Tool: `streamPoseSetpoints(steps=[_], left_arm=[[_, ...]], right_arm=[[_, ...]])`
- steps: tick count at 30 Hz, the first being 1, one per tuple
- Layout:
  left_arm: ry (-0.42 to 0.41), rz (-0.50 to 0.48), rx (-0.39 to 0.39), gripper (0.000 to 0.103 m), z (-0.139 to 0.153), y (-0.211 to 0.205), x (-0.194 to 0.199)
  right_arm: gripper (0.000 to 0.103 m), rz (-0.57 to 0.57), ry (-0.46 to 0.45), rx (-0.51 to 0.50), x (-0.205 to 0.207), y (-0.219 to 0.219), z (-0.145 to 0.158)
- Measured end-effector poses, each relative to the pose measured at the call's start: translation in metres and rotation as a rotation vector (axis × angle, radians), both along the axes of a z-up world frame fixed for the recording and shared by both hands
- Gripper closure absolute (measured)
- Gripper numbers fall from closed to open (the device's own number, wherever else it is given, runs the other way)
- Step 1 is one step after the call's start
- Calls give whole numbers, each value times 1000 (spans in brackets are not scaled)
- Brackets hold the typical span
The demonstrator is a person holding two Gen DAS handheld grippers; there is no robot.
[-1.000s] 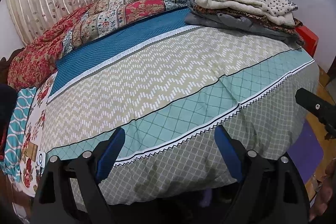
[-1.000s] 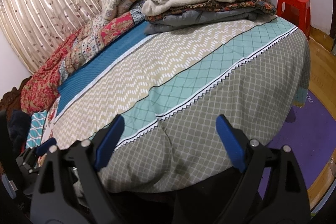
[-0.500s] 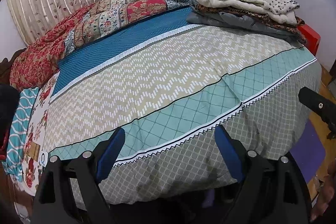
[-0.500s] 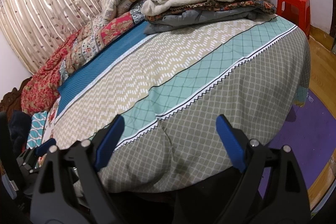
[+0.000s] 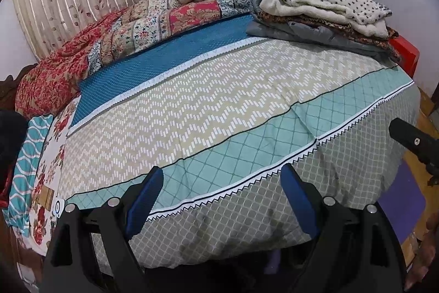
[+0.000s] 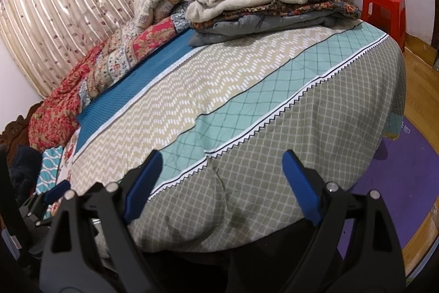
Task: Fold large clothes
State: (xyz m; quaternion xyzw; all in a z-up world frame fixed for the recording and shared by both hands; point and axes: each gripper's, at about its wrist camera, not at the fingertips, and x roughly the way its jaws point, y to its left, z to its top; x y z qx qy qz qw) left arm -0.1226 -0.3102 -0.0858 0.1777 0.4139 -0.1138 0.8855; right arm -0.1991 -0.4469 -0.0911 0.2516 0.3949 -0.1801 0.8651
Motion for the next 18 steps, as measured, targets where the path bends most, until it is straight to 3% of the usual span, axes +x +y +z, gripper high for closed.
streamPoseSetpoints(steps=[18], left_arm=[[-21,14,17,89,4,2,0]], right_arm=[[18,-3,-4,-4,-2,4,1]])
